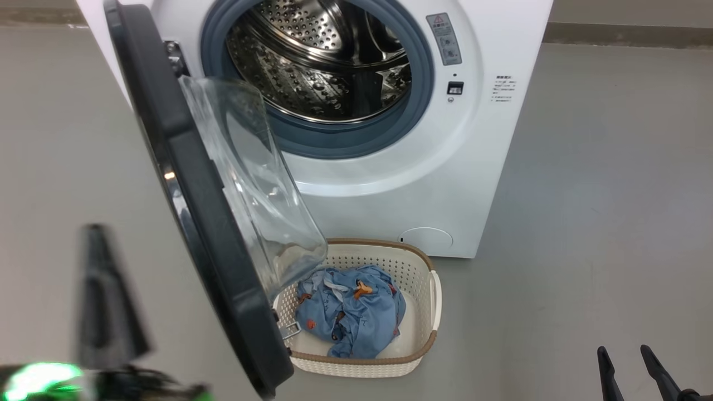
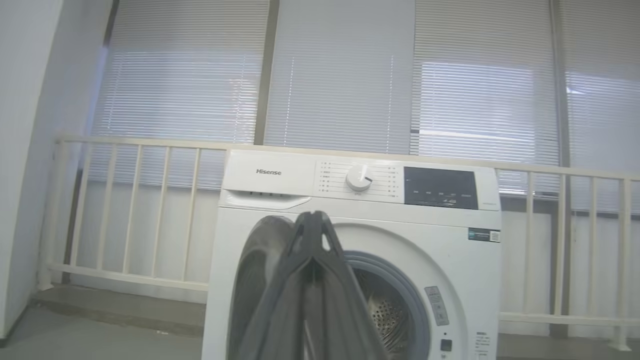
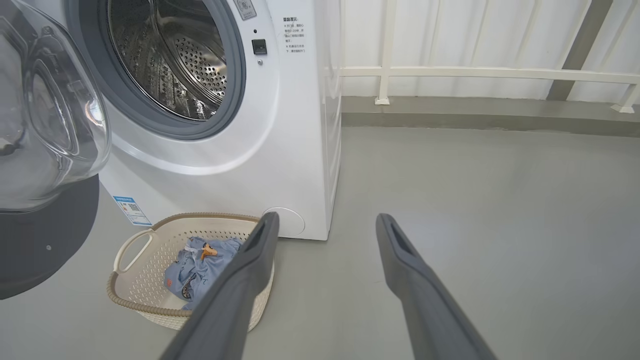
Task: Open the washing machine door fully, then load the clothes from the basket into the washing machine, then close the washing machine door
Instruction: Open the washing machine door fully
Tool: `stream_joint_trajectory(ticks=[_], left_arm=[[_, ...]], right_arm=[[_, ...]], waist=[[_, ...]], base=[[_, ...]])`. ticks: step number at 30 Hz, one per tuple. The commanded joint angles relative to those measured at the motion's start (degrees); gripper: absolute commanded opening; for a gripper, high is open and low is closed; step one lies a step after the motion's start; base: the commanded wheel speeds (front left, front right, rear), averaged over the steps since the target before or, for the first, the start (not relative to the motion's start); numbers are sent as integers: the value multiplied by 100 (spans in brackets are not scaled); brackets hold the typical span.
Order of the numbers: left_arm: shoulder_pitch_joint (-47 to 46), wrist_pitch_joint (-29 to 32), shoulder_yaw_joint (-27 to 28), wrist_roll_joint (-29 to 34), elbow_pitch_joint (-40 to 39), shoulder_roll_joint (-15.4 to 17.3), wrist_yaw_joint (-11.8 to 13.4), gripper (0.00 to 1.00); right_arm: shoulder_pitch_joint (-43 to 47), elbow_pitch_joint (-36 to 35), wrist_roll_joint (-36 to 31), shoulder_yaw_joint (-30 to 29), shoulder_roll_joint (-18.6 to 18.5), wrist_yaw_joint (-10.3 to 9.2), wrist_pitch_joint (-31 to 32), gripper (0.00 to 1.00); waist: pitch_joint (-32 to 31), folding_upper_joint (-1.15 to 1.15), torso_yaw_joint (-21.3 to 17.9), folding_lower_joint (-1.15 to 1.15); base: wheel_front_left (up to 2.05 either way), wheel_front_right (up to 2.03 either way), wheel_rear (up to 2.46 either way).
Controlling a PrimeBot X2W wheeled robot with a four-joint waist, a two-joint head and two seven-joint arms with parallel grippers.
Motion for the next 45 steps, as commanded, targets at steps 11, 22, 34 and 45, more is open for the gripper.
stream_joint_trajectory(ticks=[11,22,34,45], left_arm=[[-268,497,-2316,-1054,1291,56,-336,0],[-571,335,-2163,-1244,2271,60,0,0],[-624,351,-2097,-1247,2401,57,323,0],[-595,328,-1996,-1252,2437,66,539,0]], right_arm=[[-187,-54,23,281,-21,14,-69,100],[-143,-25,38,260,-22,14,-69,100],[-140,-10,39,237,-18,14,-69,100],[-100,33,52,333,-41,14,-69,100]], waist=[[22,0,16,0],[73,0,-131,0],[112,0,84,0],[39,0,545,0]], base=[[0,0,0],[0,0,0],[0,0,0],[0,0,0]])
